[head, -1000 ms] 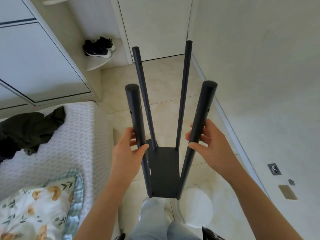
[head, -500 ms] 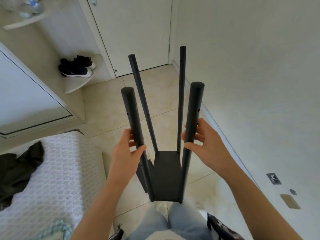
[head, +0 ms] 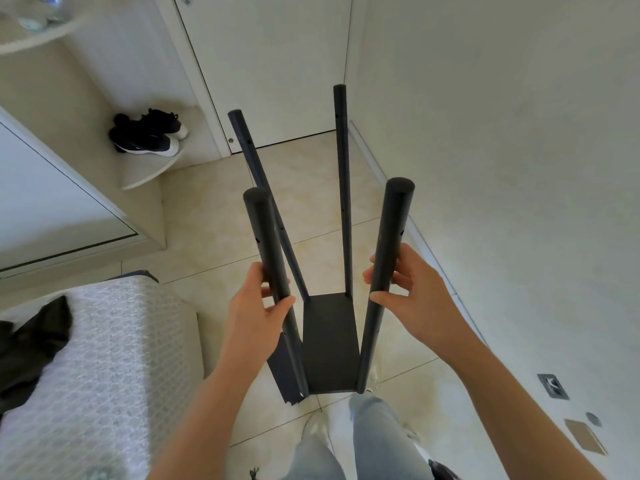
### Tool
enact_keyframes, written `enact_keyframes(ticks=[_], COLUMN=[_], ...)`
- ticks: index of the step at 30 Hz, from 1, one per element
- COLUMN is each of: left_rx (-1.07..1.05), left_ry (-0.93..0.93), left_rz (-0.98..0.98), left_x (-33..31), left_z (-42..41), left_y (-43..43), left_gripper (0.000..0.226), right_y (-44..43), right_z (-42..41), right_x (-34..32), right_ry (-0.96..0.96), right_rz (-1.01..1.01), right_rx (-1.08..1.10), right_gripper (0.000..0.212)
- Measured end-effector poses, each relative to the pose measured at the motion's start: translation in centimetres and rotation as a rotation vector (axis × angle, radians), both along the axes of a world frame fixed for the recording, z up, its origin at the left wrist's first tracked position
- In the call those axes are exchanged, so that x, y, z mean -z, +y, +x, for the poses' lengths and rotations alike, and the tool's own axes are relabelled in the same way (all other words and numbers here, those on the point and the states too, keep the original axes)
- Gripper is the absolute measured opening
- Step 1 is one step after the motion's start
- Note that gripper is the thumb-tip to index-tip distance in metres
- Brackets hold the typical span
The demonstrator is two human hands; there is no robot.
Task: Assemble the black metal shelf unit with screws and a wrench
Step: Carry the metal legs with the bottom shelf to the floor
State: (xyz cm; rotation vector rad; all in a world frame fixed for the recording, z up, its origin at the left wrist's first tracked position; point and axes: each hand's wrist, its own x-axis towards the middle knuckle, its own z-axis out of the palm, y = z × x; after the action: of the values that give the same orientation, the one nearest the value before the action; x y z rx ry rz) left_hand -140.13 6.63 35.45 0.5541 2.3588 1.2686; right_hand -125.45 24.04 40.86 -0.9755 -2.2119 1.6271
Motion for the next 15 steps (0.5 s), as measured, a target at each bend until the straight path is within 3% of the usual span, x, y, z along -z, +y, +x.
enact_keyframes(ticks=[15], left_rx=[-0.176], left_ry=[-0.077], left_rz=[-0.079], left_x=[4.1], left_z=[1.9], left_y=[9.8], left_gripper=[0.04], right_y=[11.2], right_z=[-0.5], right_x=[5.3], right_ry=[-0.083], right_rz=[-0.046], right_rx=[-0.127], right_gripper=[0.042])
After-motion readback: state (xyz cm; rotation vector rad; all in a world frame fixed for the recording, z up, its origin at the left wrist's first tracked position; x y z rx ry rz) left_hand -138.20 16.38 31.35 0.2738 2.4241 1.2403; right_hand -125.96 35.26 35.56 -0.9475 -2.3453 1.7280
